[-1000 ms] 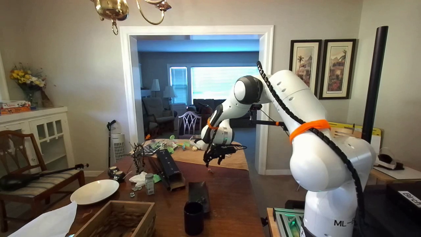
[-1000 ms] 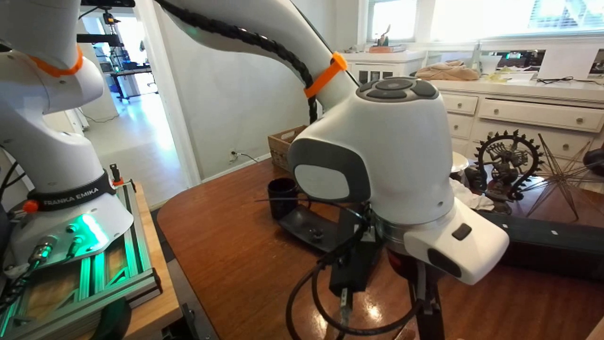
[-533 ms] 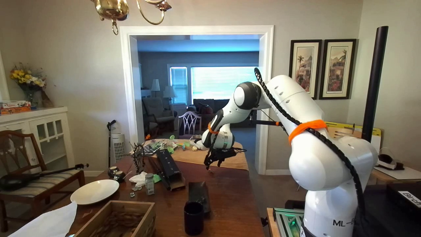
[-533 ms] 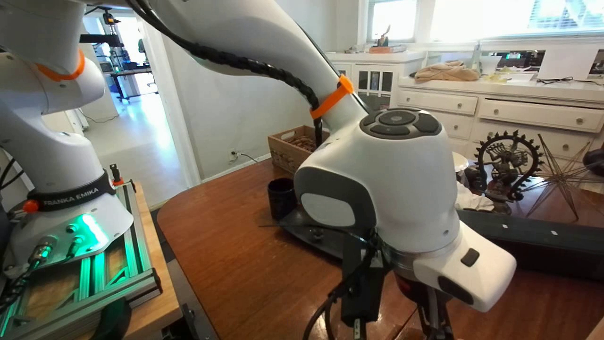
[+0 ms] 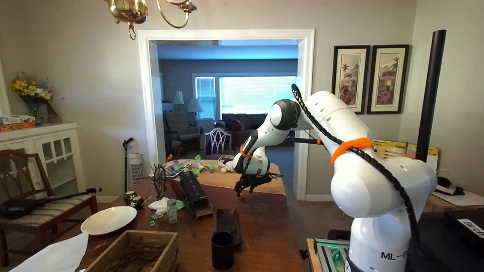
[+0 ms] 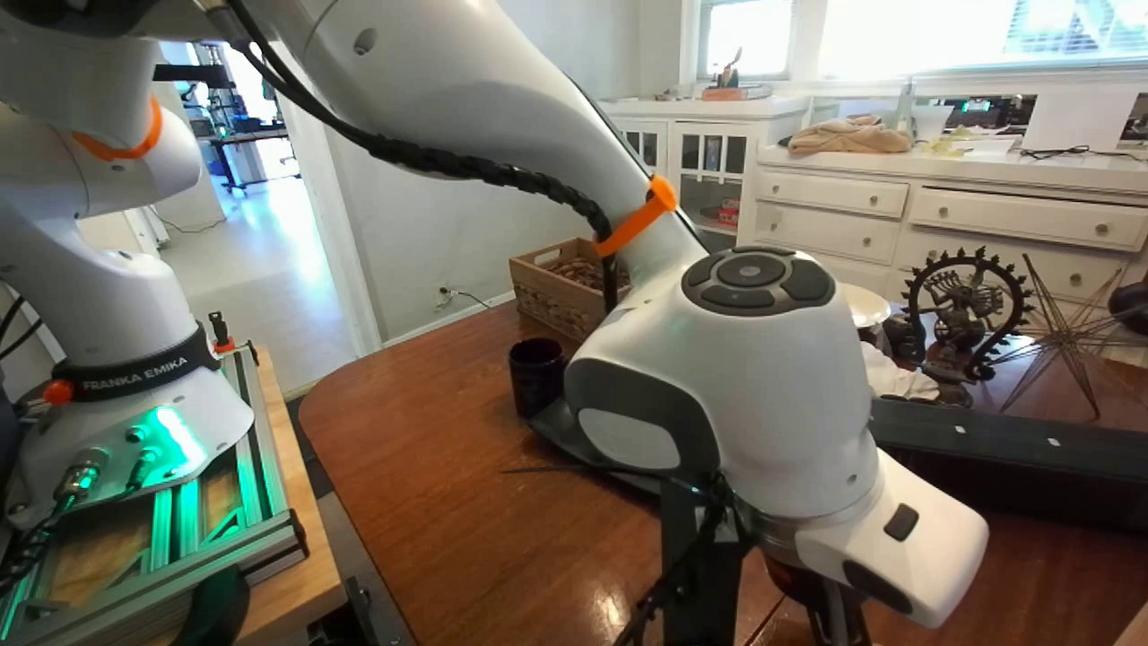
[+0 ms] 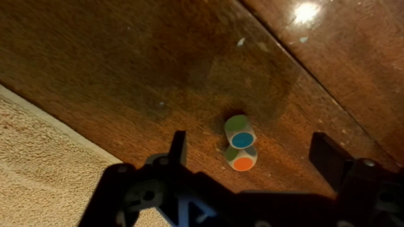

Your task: Move the brown and grey objects on the right to the left.

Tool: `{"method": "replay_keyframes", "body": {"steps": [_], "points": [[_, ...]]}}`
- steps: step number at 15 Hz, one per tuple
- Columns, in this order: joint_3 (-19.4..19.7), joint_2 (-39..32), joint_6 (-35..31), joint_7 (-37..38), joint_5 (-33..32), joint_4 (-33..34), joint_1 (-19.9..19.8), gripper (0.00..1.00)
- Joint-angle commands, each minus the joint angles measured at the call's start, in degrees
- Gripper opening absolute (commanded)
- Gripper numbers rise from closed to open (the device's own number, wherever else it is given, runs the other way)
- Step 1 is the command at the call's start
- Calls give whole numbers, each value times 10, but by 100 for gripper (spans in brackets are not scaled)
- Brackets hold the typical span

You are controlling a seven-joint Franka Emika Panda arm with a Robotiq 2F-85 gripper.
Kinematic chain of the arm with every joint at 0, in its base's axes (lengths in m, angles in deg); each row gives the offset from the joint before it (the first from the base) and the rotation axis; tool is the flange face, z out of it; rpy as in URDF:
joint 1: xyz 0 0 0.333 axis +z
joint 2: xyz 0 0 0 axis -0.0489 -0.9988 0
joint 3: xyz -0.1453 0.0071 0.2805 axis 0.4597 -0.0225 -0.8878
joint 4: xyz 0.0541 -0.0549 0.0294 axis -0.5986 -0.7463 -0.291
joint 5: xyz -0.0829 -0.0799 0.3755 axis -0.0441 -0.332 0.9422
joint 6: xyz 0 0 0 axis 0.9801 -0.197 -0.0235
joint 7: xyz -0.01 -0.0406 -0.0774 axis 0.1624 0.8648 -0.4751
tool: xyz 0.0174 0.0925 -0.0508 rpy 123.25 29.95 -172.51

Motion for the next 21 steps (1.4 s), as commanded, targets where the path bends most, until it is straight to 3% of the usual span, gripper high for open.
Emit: {"method": "replay_keyframes", "body": {"steps": [1, 3, 4, 5, 14, 21], "points": [[-26, -25, -19, -9, -19, 19, -24, 100], [-33, -31, -23, -10, -25, 23, -30, 100], [-36, -32, -24, -10, -28, 24, -34, 75], [-39, -34, -25, -12, -31, 26, -37, 74], [-58, -41, -21, -11, -49, 31, -66, 2], [-42, 6, -11, 37, -47, -28, -33, 6]]}}
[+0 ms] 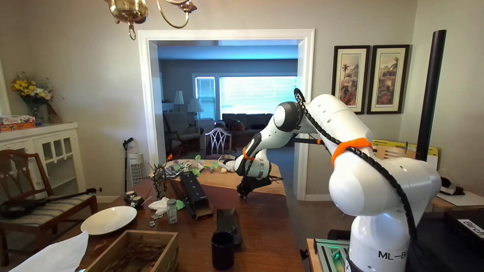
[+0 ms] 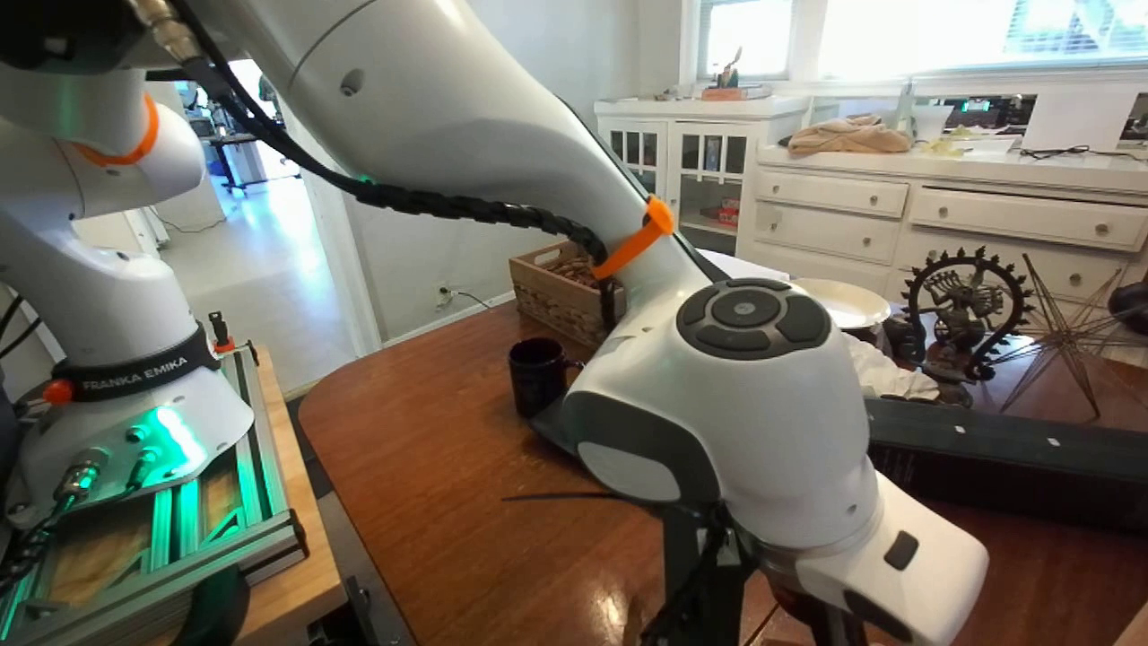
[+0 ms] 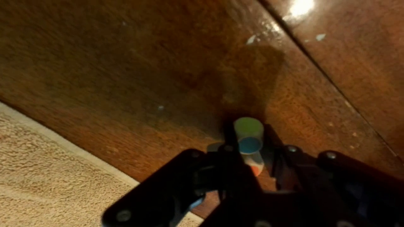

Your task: Move the brown and grey objects on the right to the left.

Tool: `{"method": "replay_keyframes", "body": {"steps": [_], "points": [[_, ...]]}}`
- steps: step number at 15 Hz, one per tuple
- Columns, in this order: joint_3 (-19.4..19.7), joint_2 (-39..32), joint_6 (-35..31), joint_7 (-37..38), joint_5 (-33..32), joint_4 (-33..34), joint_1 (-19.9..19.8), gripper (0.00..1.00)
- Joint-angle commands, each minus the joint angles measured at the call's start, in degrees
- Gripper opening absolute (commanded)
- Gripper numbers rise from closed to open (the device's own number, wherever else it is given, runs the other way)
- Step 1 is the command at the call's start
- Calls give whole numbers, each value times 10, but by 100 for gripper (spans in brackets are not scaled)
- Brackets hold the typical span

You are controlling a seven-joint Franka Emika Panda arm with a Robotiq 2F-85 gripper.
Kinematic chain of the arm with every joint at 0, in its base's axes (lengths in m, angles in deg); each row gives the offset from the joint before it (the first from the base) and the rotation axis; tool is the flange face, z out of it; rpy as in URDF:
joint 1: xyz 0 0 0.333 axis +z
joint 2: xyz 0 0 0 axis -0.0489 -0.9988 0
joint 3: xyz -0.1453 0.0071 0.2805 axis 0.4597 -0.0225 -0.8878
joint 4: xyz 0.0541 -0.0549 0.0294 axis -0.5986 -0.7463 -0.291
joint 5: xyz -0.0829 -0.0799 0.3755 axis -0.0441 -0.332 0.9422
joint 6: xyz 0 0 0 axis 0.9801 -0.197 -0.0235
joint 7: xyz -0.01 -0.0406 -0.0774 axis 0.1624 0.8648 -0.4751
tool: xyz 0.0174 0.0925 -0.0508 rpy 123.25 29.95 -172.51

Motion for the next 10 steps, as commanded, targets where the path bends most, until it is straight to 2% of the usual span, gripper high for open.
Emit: {"method": "replay_keyframes", "body": {"steps": [1, 5, 10], "points": [[18, 43, 12, 44, -10, -55, 27, 6], [67, 91, 39, 93, -18, -113, 82, 6], [140, 139, 113, 128, -49, -158, 163, 6]]}}
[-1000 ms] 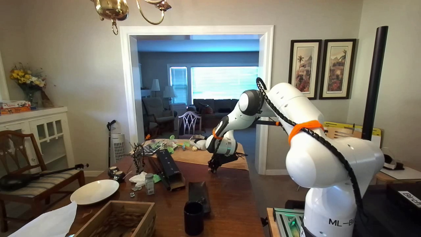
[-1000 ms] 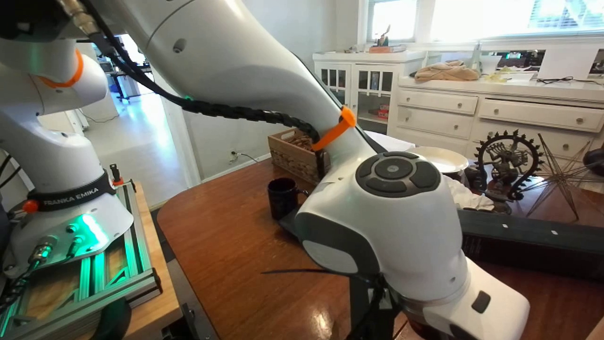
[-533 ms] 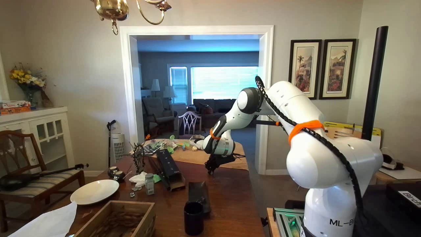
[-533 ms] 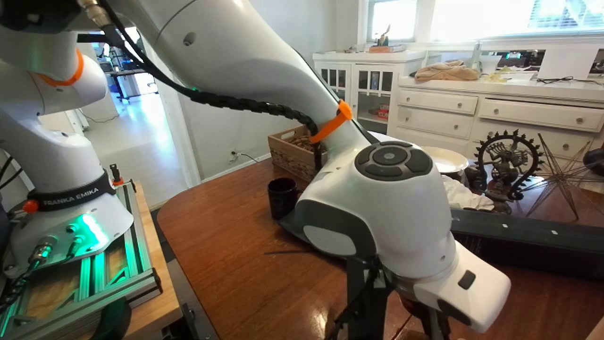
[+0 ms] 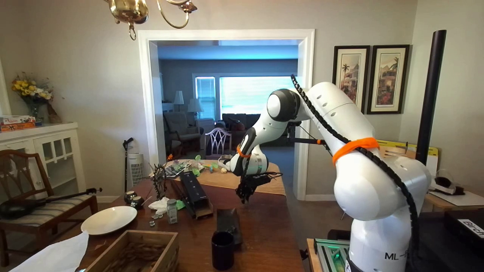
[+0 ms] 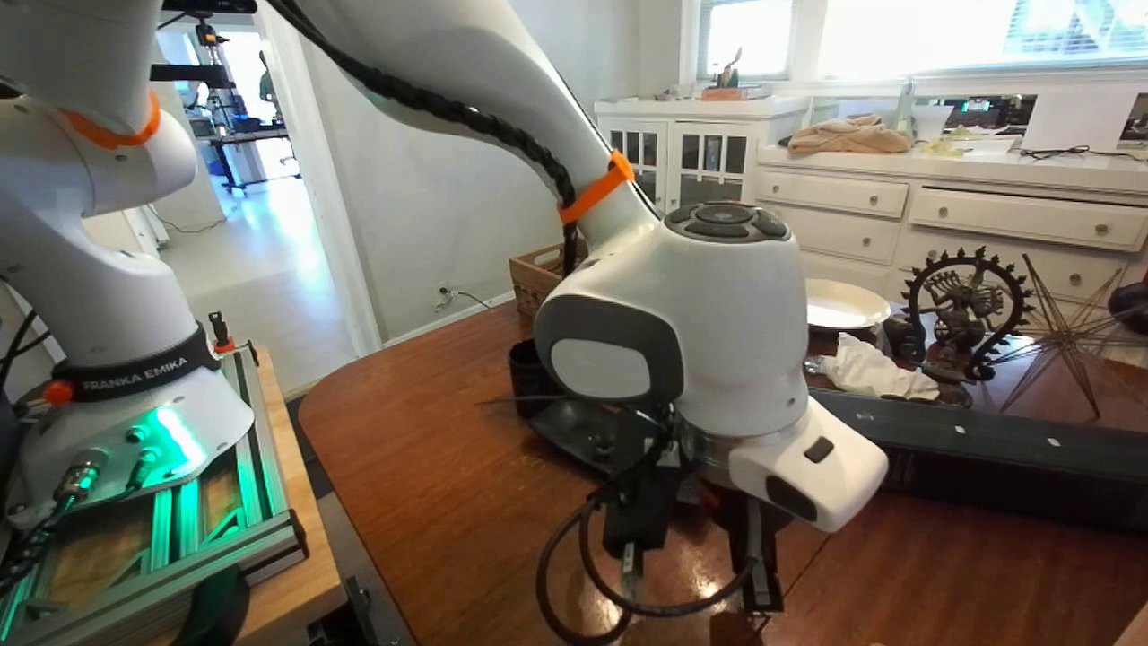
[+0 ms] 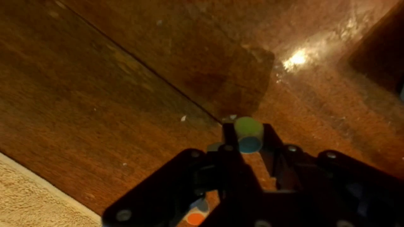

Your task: Move the brown and grey objects on the right to the left.

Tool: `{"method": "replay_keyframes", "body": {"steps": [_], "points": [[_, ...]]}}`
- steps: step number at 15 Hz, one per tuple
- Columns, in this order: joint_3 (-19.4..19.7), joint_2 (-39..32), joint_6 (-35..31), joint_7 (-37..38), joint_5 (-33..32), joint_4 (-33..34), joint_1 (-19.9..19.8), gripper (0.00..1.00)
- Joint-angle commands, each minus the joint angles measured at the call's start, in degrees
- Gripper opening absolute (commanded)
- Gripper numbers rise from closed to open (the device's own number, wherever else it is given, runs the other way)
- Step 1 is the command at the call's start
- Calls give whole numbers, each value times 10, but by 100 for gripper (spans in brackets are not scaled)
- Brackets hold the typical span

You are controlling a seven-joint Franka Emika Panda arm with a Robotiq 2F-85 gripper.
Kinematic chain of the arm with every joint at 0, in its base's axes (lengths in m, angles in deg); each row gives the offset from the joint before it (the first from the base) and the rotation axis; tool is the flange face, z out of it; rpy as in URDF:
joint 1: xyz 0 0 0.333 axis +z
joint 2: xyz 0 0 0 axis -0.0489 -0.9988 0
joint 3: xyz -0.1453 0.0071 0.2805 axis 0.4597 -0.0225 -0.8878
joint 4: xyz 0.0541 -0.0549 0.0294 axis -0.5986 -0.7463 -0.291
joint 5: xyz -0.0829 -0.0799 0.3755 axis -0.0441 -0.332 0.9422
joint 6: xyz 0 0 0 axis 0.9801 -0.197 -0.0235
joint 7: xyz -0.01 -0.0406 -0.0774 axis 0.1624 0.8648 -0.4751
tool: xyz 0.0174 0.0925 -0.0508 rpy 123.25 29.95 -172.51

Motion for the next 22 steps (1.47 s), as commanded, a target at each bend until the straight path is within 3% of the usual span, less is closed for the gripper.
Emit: {"method": "replay_keyframes", "body": {"steps": [1, 10, 11, 13, 19, 22], "points": [[54, 45, 57, 37, -30, -46, 60, 6], [108, 51, 85, 48, -39, -70, 138, 6], [111, 51, 84, 47, -40, -71, 143, 49], [116, 51, 83, 48, -38, -73, 151, 56], [118, 52, 80, 43, -29, -69, 155, 99], [101, 45, 50, 27, -9, -56, 135, 100]]}}
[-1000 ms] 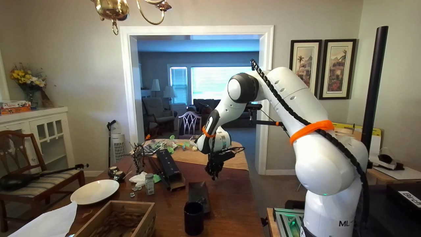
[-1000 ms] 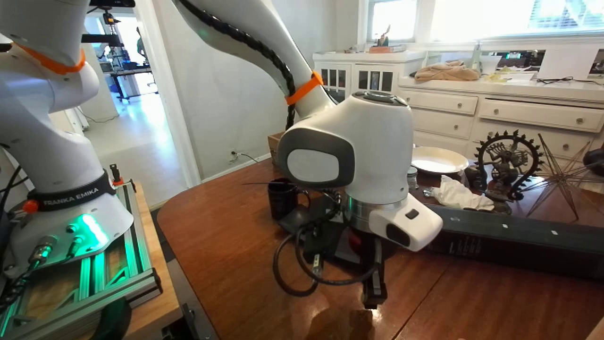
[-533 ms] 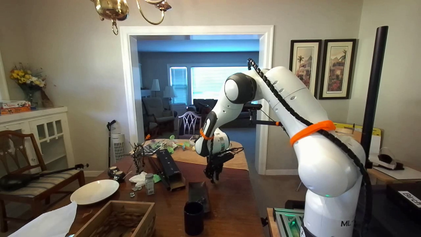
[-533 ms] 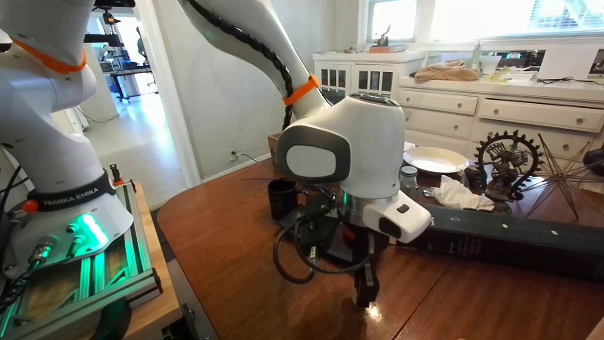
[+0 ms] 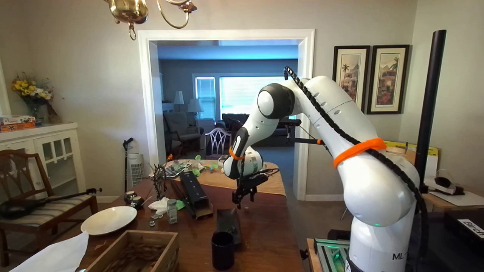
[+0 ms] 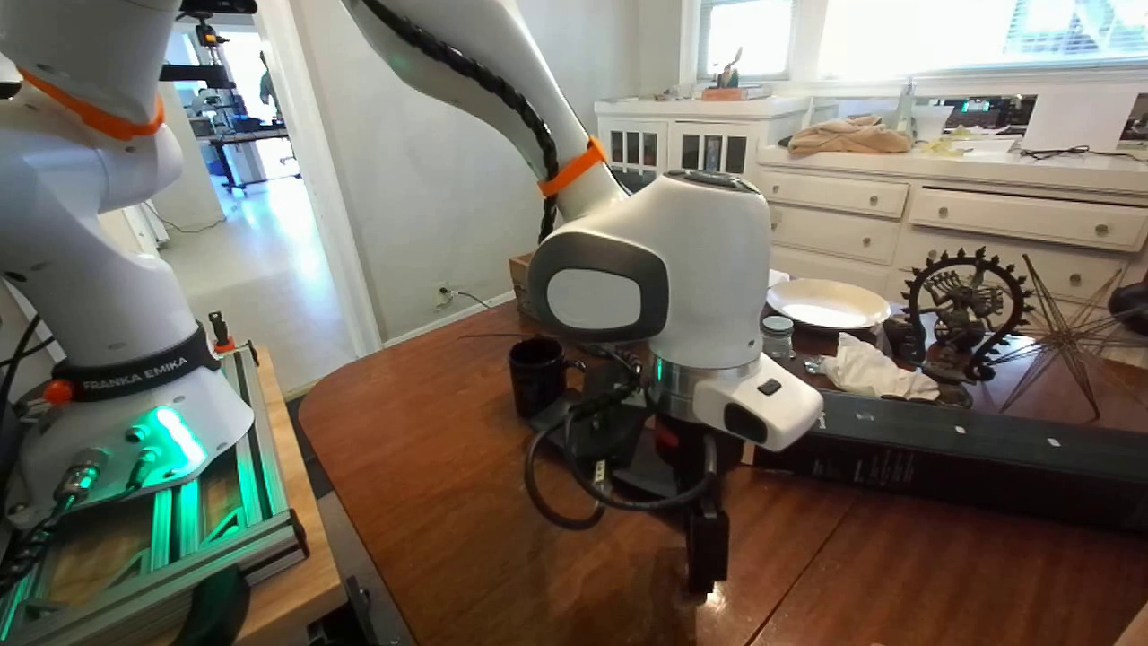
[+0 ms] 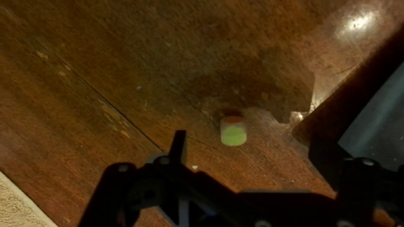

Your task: Move the brown and grey objects on the right to the left.

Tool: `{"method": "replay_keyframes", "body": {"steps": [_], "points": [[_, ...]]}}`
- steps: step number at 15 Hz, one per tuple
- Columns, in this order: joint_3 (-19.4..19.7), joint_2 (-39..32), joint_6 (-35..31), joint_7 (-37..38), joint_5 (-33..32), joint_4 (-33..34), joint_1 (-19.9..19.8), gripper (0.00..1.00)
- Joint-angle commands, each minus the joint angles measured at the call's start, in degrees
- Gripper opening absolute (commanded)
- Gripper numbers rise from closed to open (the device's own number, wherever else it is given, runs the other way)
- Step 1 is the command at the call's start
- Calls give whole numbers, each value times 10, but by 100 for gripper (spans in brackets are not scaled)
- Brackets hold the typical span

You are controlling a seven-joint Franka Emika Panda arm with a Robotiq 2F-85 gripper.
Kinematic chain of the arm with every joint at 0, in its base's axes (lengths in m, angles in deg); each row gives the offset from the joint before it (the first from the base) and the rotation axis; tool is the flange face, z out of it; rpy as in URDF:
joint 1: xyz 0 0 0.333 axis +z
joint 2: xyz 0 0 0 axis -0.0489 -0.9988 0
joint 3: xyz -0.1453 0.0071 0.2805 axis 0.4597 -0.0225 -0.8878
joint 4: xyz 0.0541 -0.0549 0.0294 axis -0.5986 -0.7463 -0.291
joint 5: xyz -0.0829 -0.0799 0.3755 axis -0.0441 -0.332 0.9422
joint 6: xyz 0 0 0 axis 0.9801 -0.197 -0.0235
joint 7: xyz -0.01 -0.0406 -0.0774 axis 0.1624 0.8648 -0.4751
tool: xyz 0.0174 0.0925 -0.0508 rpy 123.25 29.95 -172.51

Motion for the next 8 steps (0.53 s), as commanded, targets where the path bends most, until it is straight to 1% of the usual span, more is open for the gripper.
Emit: {"method": "replay_keyframes", "body": {"steps": [1, 4, 8], "points": [[-17, -3, -30, -10, 19, 9, -19, 100], [-42, -16, -75, -28, 33, 24, -45, 100], [-90, -38, -139, -57, 48, 42, -95, 100]]}}
